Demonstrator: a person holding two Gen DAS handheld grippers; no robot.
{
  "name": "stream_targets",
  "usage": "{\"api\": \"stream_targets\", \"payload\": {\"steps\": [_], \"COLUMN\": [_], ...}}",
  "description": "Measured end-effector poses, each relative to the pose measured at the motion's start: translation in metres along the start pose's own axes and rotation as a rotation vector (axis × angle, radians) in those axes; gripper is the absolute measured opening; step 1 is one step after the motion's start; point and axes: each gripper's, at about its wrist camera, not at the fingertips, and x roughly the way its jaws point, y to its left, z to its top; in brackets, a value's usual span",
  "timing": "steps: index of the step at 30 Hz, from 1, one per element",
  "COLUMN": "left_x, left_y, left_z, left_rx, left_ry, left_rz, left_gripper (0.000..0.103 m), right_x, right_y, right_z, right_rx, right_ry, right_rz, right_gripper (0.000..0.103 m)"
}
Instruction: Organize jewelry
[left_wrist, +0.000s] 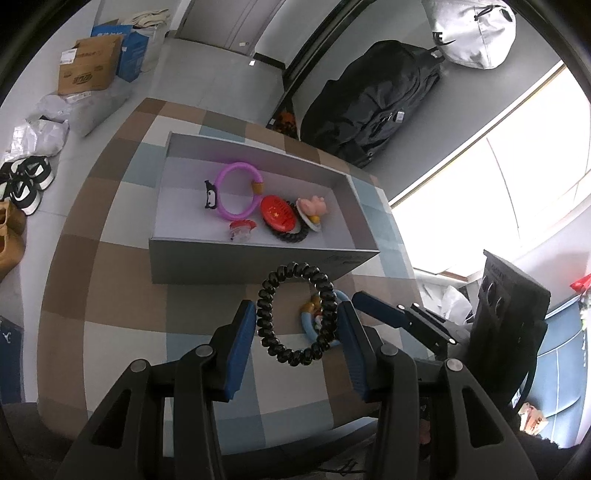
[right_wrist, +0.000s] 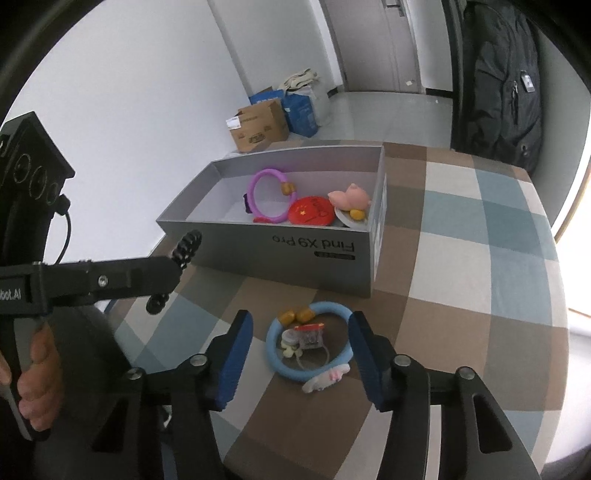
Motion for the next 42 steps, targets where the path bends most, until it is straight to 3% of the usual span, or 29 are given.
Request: {"api": "stream_targets", "payload": {"steps": [2,6,10,27,36,42], "left_x": [0.001,0.001,0.003,0.005,-0.011,-0.018], "left_y": [-0.001,0.0,0.001,-0.006,-0.014,-0.022], "left_z": [-0.001,-0.001,-0.001,-0.001,0.009,0.021], "left_rx": [0.007,0.009,0.009,0.025,0.044,0.071], "left_ry": [0.002,0.005,0.008,-0.001,-0.101,-0.17], "left_rz": [0.01,0.016,0.022,0.025,-0.032,-0.016], "left_gripper": [0.04,0.04,0.04,0.04,0.04,0.04], "right_x": [0.003,0.012,0.013,-0.01,-0.041,-0.05], "right_y": [-0.001,0.0,-0.001,-0.011,-0.006,-0.012], "right_z": [0.001,-0.001,-0.001,0.005,0.024,0.049], "right_rx": [0.007,-0.003,0.0,0.062,0.079,0.097], "right_ry": [0.005,0.039,0.036,-0.054,-0.174,-0.209], "right_rz": [0.009,-0.009,-0.012,0.057,0.126,0.144], "right_gripper": [0.041,0.023,0.018,0.018,0.018,0.018]}}
